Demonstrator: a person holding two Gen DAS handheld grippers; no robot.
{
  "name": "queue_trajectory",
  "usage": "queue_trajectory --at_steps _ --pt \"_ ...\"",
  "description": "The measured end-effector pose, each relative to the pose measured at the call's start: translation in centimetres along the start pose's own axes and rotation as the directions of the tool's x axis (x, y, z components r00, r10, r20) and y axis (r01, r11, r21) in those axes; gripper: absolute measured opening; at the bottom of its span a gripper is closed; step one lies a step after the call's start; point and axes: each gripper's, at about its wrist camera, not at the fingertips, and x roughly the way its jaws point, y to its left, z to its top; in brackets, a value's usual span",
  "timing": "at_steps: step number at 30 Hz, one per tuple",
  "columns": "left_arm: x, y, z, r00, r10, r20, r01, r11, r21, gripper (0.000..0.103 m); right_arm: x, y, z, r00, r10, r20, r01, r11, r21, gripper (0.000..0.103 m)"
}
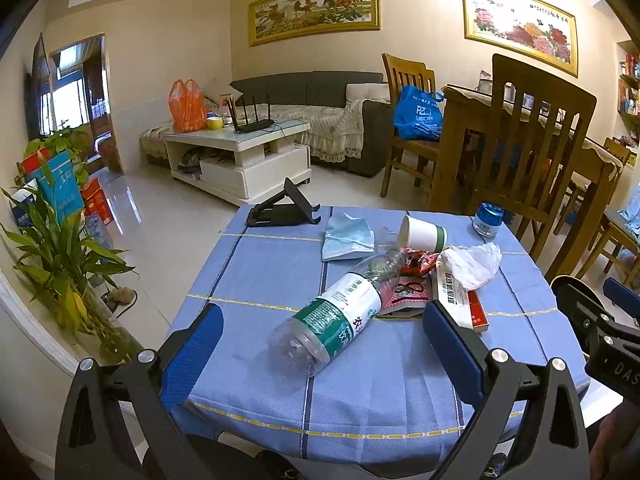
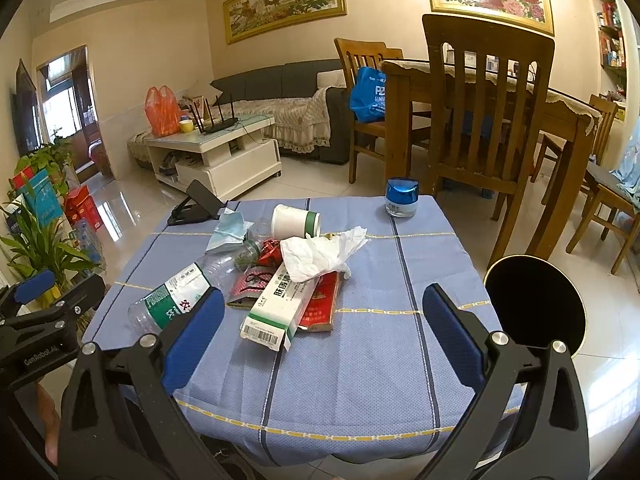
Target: Collect trash
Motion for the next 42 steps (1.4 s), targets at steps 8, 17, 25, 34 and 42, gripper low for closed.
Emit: queue_trajectory --at_steps 8,17,25,34,42 --pt "-0.1 -0.7 -0.1 1.000 0.011 0.002 -0.011 1.000 0.011 0.097 0.3 0.1 -0.1 1.000 -0.006 -0.012 0.006 1.000 0.001 0.098" --pt "0.3 -0.2 0.0 1.000 0.017 -0.001 -0.017 1.000 0.010 0.097 0.3 0.1 -0.3 1.000 -0.006 -0.017 0.006 1.000 0.001 0.098" --pt "0.3 0.0 -0.1 1.000 0.017 -0.001 -0.017 1.000 0.009 0.097 0.4 0.1 -0.4 1.000 -0.006 -0.019 0.006 1.000 0.003 0.098" --pt "0.5 0.3 -0.3 1.000 0.009 -0.005 -0.009 1.000 0.003 0.097 0.5 0.3 -0.5 1.000 -0.008 -0.027 0.008 1.000 -0.004 0.098" --pt "1.2 1.8 -0.5 1.000 -0.006 -0.025 0.005 0.999 -0.033 0.097 0.9 1.8 -0.3 0.999 -0.020 -0.046 0.019 0.999 -0.033 0.098"
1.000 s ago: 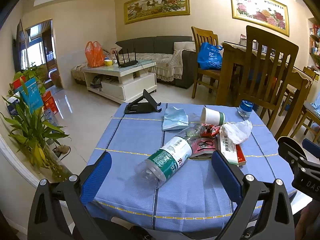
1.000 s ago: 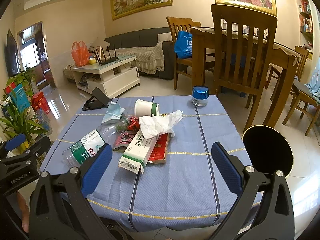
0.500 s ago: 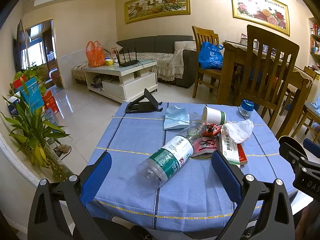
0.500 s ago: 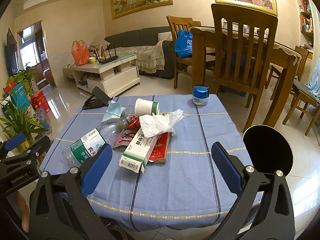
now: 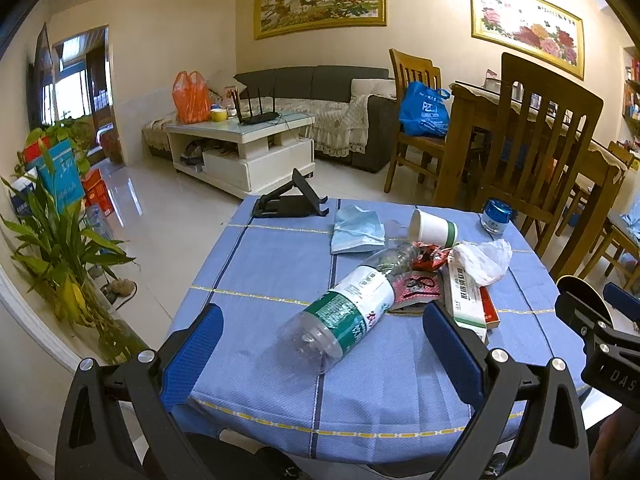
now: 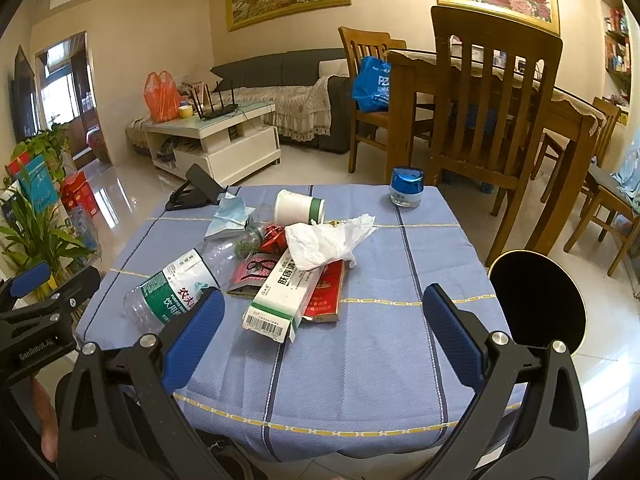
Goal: Collect trash
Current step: 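Grasp the clear water bottle with the right tool while the left tool approaches the blue mask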
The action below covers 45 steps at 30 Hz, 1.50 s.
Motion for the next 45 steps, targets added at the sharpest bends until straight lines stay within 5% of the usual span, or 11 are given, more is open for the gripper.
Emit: queue_trajectory --at_steps 12,18,23,25,26,29,34,36,39,41,45 --pt "1.2 4.5 -0.1 1.000 -0.014 -0.013 0.013 0.997 -0.078 0.097 0.9 3.9 1.2 1.000 0.003 -0.020 -0.005 0.996 -0.094 0.098" --pt "4.2 11.7 -1.0 0.994 -0.005 -0.107 -0.022 0.968 -0.251 0.097 2.9 6.1 4.7 0.957 0.260 -0.129 -0.277 0.951 -0.135 0.098" --pt "6.3 16.2 -2.8 0.982 0.049 -0.180 -0.106 0.941 -0.322 0.097 9.6 10.0 5.8 0.802 0.421 -0.423 -0.480 0.876 -0.038 0.098" --pt "6.6 16.9 -3.3 0.979 0.054 -0.196 -0.117 0.938 -0.326 0.097 12.4 10.8 5.1 0.709 0.492 -0.504 -0.520 0.849 0.097 0.098" --pt "6.9 17.5 -3.5 0.977 0.055 -0.204 -0.121 0.937 -0.327 0.097 13.8 10.7 4.5 0.665 0.528 -0.529 -0.509 0.838 0.196 0.098" --pt "7.2 17.8 -3.7 0.978 0.055 -0.202 -0.119 0.940 -0.321 0.097 17.2 10.8 3.1 0.608 0.552 -0.570 -0.405 0.834 0.375 0.098" --pt "7.3 16.4 -3.3 0.948 0.253 -0.191 -0.289 0.938 -0.192 0.097 20.3 10.8 2.1 0.688 0.523 -0.503 -0.210 0.807 0.551 0.098" --pt "6.5 14.2 -3.1 0.879 0.468 -0.089 -0.473 0.880 -0.047 0.097 21.1 11.0 2.0 0.712 0.492 -0.501 -0.149 0.803 0.577 0.098" --pt "5.3 12.3 -3.2 0.805 0.593 0.026 -0.593 0.805 0.019 0.097 22.2 11.7 1.7 0.762 0.425 -0.489 -0.073 0.806 0.587 0.098" --pt "4.5 11.8 -3.3 0.749 0.655 0.095 -0.660 0.751 0.021 0.097 23.0 12.0 1.6 0.774 0.406 -0.486 -0.065 0.815 0.576 0.075" --pt "3.9 12.4 -3.3 0.731 0.670 0.129 -0.675 0.737 -0.003 0.097 23.0 12.5 0.6 0.761 0.430 -0.486 -0.090 0.812 0.577 0.070"
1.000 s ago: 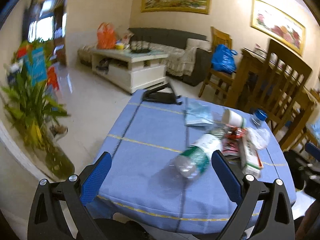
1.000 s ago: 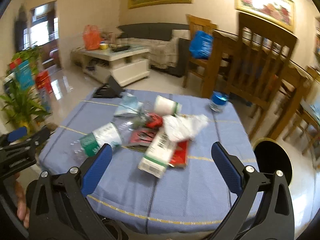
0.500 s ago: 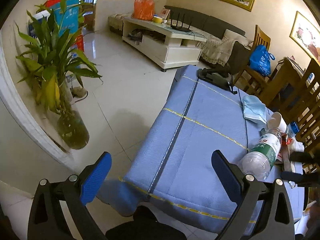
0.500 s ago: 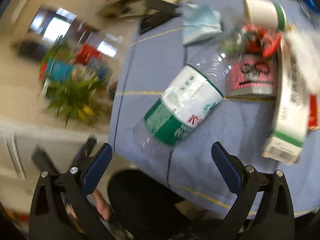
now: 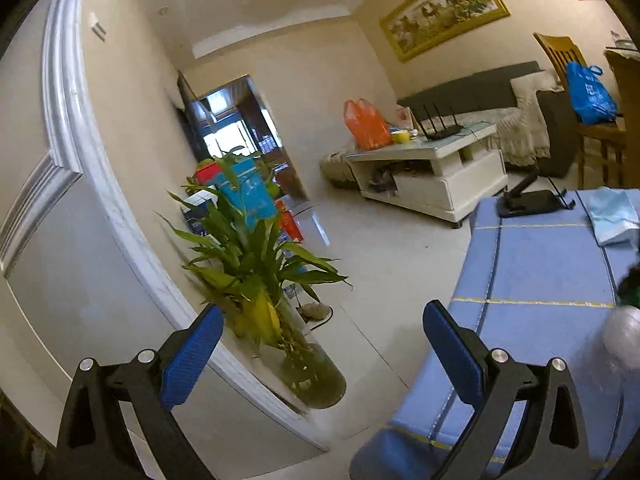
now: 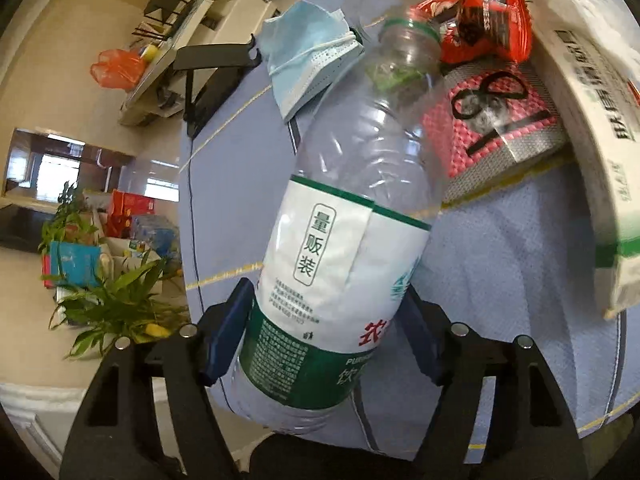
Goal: Collect trash
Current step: 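Grasp the clear water bottle with the right tool while the left tool approaches the blue mask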
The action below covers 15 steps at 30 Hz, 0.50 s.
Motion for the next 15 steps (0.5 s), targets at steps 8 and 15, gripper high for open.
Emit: queue_trajectory --at_steps 8,15 --pt "2.4 -1.3 0.6 0.935 -0.325 -0.146 0.318 0.946 -0.070 0.097 -5.0 -3.5 -3.7 0.982 0.175 -0.064 -0.179 0.982 -0.056 0.069" --pt "4.0 -6.5 2.7 0.692 -0.670 -0.269 0.664 0.737 -0.128 0.097 -7.6 -6.9 -3.9 0.853 0.474 -0.218 -0.488 0.873 -0.012 0.069"
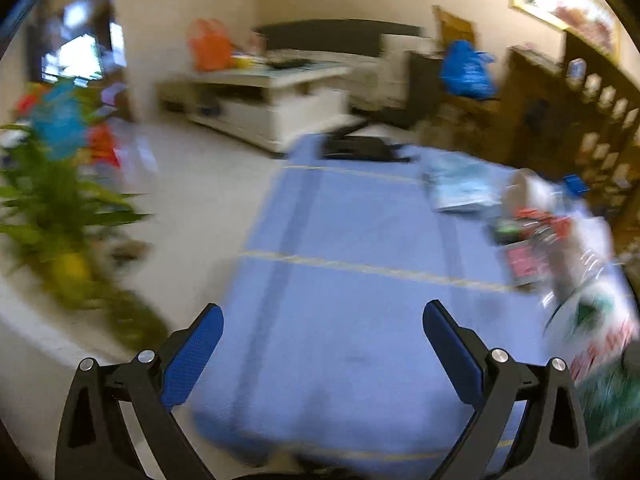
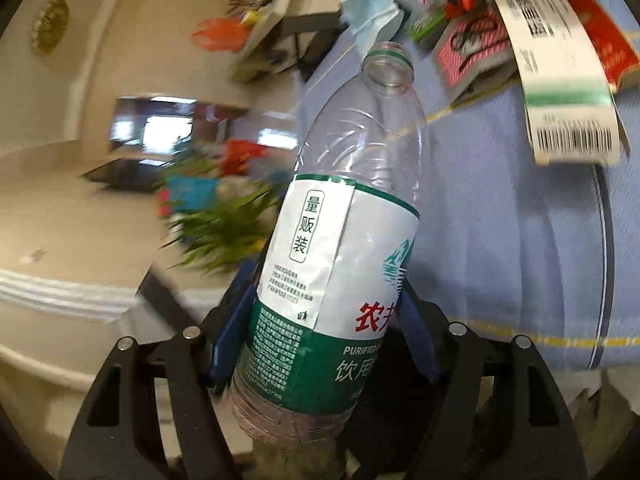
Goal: Collect trash
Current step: 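Grasp the clear water bottle with the right tool while the left tool approaches the blue mask, then carry the bottle toward the black bin with the right tool while the left tool grasps the blue mask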
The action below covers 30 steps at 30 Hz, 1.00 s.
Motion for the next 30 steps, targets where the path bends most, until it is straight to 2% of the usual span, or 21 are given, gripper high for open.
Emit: queue_trajectory --at_steps 3,5,8,10,13,16,21,26,27,28,29,30 --pt "1.4 -1.8 2.8 0.996 -0.089 0.001 0.089 0.996 -0.008 0.097 -2.8 -0.1 0.1 0.996 0.092 -0.007 -0.092 0.995 -0.032 0.069" --pt "3.0 -3.3 5.4 0.993 -0.118 -0.013 0.117 0.993 -0.014 0.097 -5.9 -0.1 0.8 0.991 0.127 0.041 -0.124 0.990 -0.071 0.069" --pt "5.7 -5.7 8.8 0.991 -0.132 -0.022 0.132 0.991 -0.002 0.097 -12.0 -0.9 2.5 0.978 0.116 0.175 -0.094 0.987 -0.132 0.069" --pt "8.5 -7.9 11.2 0.982 -0.168 -0.084 0.171 0.985 0.034 0.096 -16.4 -2.6 4.0 0.958 0.101 0.270 -0.067 0.989 -0.131 0.069" --pt "11.8 -9.9 13.2 0.980 -0.162 -0.113 0.167 0.985 0.037 0.096 -21.6 -5.5 5.8 0.924 0.056 0.378 -0.018 0.994 -0.106 0.069" --pt "15.1 -11.4 14.0 0.978 -0.139 -0.157 0.146 0.989 0.033 0.096 -25.1 -8.5 7.2 0.900 0.042 0.435 -0.015 0.998 -0.067 0.069" --pt "19.2 -12.5 14.4 0.967 -0.105 -0.233 0.108 0.994 0.002 0.096 -27.2 -10.7 8.6 0.872 0.041 0.487 -0.018 0.998 -0.052 0.069" --pt "20.9 -11.7 14.0 0.941 -0.145 -0.305 0.126 0.989 -0.081 0.095 -27.2 -12.4 9.2 0.871 0.048 0.488 -0.028 0.999 -0.047 0.069" --pt "20.7 -11.9 14.0 0.948 -0.125 -0.293 0.111 0.992 -0.065 0.086 -26.9 -11.9 9.3 0.872 0.047 0.488 -0.031 0.999 -0.042 0.069" --pt "20.3 -12.1 13.9 0.950 -0.112 -0.291 0.103 0.994 -0.046 0.067 -27.0 -12.3 9.7 0.872 0.048 0.487 -0.034 0.999 -0.038 0.070" --pt "19.9 -12.2 13.8 0.949 -0.124 -0.290 0.117 0.992 -0.042 0.055 -27.3 -13.1 9.5 0.872 0.050 0.487 -0.040 0.999 -0.033 0.070" --pt "19.6 -12.2 13.7 0.943 -0.158 -0.292 0.147 0.987 -0.059 0.028 -27.5 -13.3 8.9 0.871 0.050 0.489 -0.040 0.999 -0.031 0.070"
